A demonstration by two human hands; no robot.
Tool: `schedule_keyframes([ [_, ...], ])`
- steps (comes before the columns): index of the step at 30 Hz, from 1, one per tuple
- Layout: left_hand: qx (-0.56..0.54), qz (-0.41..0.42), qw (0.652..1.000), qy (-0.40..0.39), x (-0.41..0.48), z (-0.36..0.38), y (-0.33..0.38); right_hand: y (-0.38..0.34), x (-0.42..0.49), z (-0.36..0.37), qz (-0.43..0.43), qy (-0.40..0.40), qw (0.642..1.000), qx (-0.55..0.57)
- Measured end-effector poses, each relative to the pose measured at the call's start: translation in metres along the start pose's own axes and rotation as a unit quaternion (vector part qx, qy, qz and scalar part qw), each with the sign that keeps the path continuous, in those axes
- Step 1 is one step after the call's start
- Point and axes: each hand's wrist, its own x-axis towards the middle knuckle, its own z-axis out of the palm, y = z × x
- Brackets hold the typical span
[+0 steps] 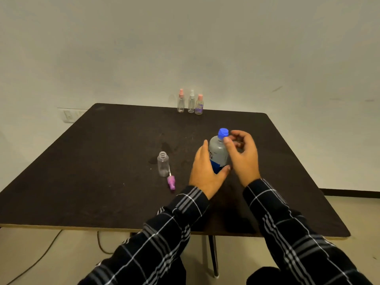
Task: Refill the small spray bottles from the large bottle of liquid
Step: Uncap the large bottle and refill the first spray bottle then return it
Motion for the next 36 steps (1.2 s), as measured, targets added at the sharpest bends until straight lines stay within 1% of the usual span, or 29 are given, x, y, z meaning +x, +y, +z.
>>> schedule_keyframes([
  [2,0.011,-0.011,1.000,0.012,0.012,0.006,0.001,-0.003,0.006,0.001,-0.005,-0.027,1.000,0.000],
  [4,0.012,-0.016,0.999,0.034,0.019,0.008,0.000,-0.005,0.011,0.005,-0.011,-0.024,1.000,-0.010],
  [7,0.023,-0.014,0.999,0.042,0.025,0.005,-0.004,-0.004,0.017,0.010,-0.014,-0.023,1.000,-0.010],
  [9,0.026,-0.003,0.999,0.044,0.025,0.003,-0.006,-0.002,0.017,0.009,-0.020,-0.050,0.998,-0.011],
  [12,0.027,0.010,0.999,0.042,0.024,0.003,-0.007,-0.001,0.016,0.002,0.008,-0.104,0.994,0.027],
  [15,0.029,0.014,0.999,0.039,0.024,0.003,-0.007,-0.005,0.017,-0.001,-0.002,-0.120,0.993,0.022],
  [17,0.032,0.015,0.999,0.040,0.025,0.004,-0.008,-0.009,0.019,0.000,-0.012,-0.097,0.994,0.043],
  [18,0.032,0.016,0.999,0.039,0.025,0.004,-0.008,-0.012,0.019,0.002,-0.010,-0.073,0.995,0.062],
  [20,0.032,0.017,0.999,0.037,0.025,0.004,-0.008,-0.014,0.020,0.004,0.005,0.000,0.995,0.099],
  [22,0.027,0.015,0.999,0.032,0.025,0.002,-0.007,-0.010,0.016,0.002,0.031,0.067,0.992,0.098],
  [24,0.022,0.014,0.999,0.025,0.026,0.001,-0.008,-0.001,0.002,-0.006,0.064,0.087,0.993,0.039],
  [27,0.026,0.015,0.999,0.017,0.028,-0.002,-0.007,0.014,-0.025,-0.022,0.111,0.068,0.989,-0.067],
  [29,0.025,0.014,0.999,0.015,0.029,-0.002,-0.007,0.019,-0.037,-0.033,0.135,0.011,0.978,-0.157],
  [31,0.024,0.010,1.000,0.013,0.029,-0.003,-0.007,0.025,-0.044,-0.039,0.154,-0.058,0.955,-0.248],
  [33,0.021,0.011,1.000,0.011,0.029,-0.004,-0.007,0.028,-0.046,-0.041,0.139,-0.096,0.932,-0.320],
  [36,0.021,0.015,1.000,0.007,0.030,-0.006,-0.006,0.031,-0.044,-0.038,0.106,-0.133,0.904,-0.392],
])
